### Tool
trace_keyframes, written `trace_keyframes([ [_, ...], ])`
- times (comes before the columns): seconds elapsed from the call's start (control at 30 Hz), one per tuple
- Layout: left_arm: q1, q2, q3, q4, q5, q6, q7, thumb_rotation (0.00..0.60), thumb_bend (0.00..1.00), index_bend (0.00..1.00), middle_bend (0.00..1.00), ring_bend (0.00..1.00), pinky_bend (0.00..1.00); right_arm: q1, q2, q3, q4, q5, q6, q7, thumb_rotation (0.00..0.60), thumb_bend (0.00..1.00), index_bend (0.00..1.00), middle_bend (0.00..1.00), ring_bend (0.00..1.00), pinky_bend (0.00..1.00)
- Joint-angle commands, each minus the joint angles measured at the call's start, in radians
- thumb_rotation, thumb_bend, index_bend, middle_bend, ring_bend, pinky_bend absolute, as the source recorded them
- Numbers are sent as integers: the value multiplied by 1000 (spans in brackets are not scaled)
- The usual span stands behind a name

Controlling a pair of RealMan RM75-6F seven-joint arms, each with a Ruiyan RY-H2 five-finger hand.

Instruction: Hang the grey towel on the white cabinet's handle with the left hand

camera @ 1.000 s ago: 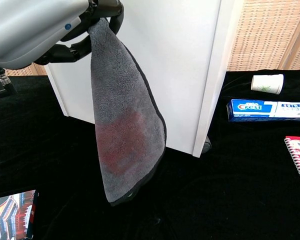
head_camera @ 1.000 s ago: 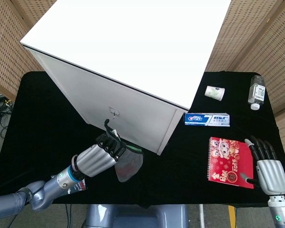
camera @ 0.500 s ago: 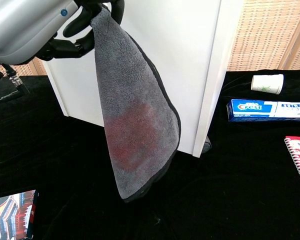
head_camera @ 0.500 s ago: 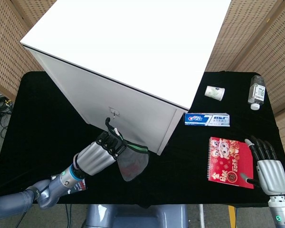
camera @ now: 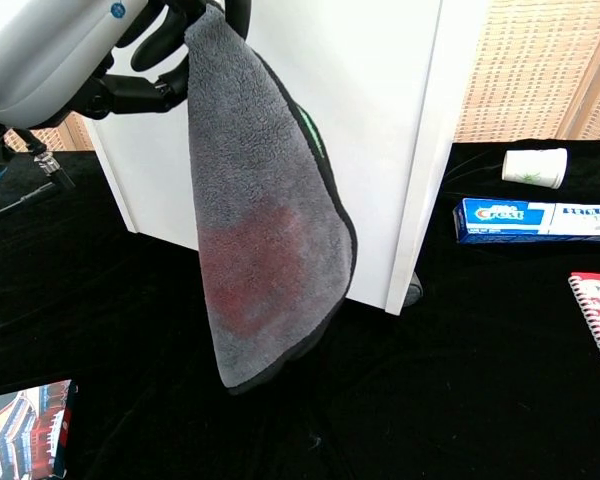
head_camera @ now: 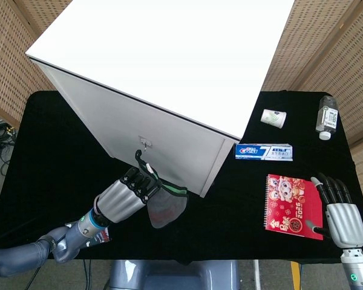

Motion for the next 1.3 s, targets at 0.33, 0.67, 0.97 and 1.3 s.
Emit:
trace_keyframes([
  [0.33, -10, -42, -6, 37, -38, 9, -79, 600, 528, 796, 871, 807, 724, 0, 0, -2, -3, -6, 3, -5, 600, 130, 0, 0, 0, 0],
  [0.67, -34, -60, -6, 49, -41, 6, -123, 600, 527, 790, 871, 807, 724, 2, -2, -2, 0, -4, -2, -8, 600, 129, 0, 0, 0, 0],
  [0.97, -39, -56, -8, 57, -43, 16, -126, 600, 526, 790, 871, 807, 725, 1, -2, -2, -1, -5, 0, -8, 600, 129, 0, 0, 0, 0],
  [1.3, -37, -49, -8, 58, -58, 21, -134, 600, 526, 790, 871, 807, 724, 2, -5, -4, -1, -7, -2, -15, 600, 130, 0, 0, 0, 0],
])
